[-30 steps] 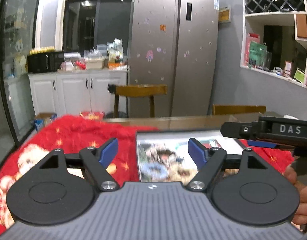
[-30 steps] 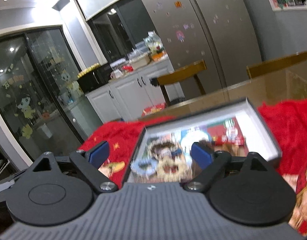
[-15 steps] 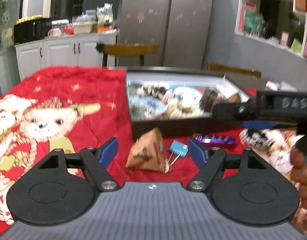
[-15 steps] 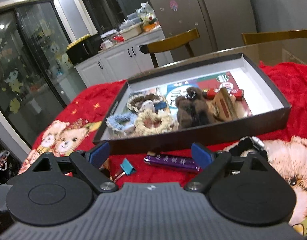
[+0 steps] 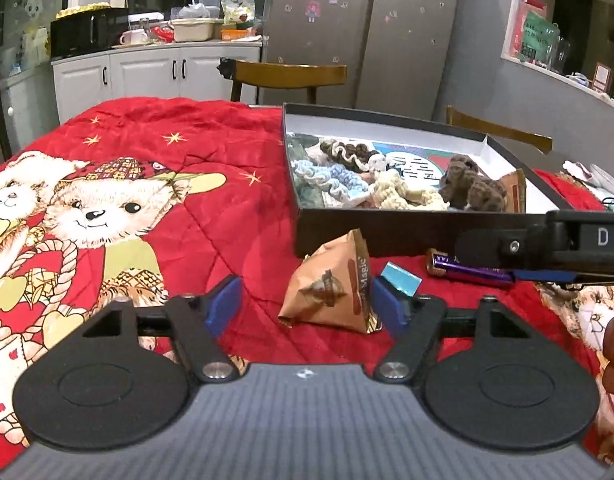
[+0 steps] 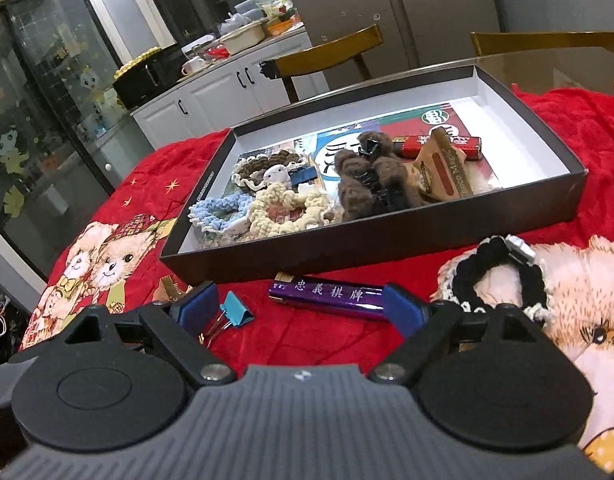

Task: Organize objects
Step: 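Close the left gripper on the snack packet while the right gripper grasps the purple lighter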

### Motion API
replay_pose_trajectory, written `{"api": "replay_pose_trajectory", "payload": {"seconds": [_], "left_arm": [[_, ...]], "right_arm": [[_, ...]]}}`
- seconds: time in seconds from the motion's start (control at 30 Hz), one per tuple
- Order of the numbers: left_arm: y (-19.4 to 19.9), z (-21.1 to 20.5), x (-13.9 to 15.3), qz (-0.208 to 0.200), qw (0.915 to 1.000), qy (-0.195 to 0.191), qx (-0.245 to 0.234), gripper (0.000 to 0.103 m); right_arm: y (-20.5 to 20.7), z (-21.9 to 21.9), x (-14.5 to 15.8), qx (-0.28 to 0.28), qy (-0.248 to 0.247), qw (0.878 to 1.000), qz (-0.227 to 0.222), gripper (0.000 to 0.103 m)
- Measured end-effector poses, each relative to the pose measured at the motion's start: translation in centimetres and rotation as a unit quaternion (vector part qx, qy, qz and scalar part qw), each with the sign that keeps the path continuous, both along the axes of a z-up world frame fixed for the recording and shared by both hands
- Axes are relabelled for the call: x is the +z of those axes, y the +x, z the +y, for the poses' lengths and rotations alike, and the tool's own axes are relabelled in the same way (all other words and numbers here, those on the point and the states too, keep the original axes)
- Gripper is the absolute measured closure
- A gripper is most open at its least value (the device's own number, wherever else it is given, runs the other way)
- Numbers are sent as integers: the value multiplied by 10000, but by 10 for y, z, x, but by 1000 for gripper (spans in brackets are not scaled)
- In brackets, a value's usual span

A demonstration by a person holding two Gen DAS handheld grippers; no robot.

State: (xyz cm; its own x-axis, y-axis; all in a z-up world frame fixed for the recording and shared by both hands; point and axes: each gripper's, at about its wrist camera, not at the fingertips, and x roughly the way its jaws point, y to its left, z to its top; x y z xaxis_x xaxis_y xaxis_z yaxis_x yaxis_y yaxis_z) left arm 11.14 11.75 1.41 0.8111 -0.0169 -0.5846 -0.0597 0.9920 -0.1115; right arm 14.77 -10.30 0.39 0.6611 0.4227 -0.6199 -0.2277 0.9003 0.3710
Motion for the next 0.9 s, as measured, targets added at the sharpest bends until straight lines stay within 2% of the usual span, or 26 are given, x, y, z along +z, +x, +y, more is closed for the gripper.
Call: {"api": "replay_pose_trajectory", "payload": {"seconds": [0.1, 0.23, 0.27, 0.5, 0.67, 0.77, 0.83, 0.9], "left_arm": [[0, 1, -1, 23, 10000, -30, -14, 45], [-2, 1, -1, -32, 10000, 0, -17, 54], [-3, 1, -1, -49, 10000, 13, -4, 55], [-2, 4, 0, -65, 9999, -75, 96, 55], [-3, 4, 0, -131, 9998, -34, 155, 55], [-4, 5, 0, -168, 9996, -41, 222, 55], [-4, 6, 0, -180, 9995, -37, 273, 55], [-3, 8, 0, -174, 9994, -55, 306, 55]], "right_arm": [[-1, 1, 1, -25, -33, 10000, 25, 9], [3, 1, -4, -175, -98, 9996, 179, 9], [6, 1, -8, -167, -47, 9994, 286, 9], [9, 12, -11, -281, -200, 9992, 206, 6], [13, 27, -14, -266, -658, 9975, 18, 8], [10, 37, -17, -284, -1018, 9942, -182, 16], [7, 46, -19, -304, -1307, 9905, -301, 17], [4, 53, -22, -356, -1567, 9861, -429, 22]]}}
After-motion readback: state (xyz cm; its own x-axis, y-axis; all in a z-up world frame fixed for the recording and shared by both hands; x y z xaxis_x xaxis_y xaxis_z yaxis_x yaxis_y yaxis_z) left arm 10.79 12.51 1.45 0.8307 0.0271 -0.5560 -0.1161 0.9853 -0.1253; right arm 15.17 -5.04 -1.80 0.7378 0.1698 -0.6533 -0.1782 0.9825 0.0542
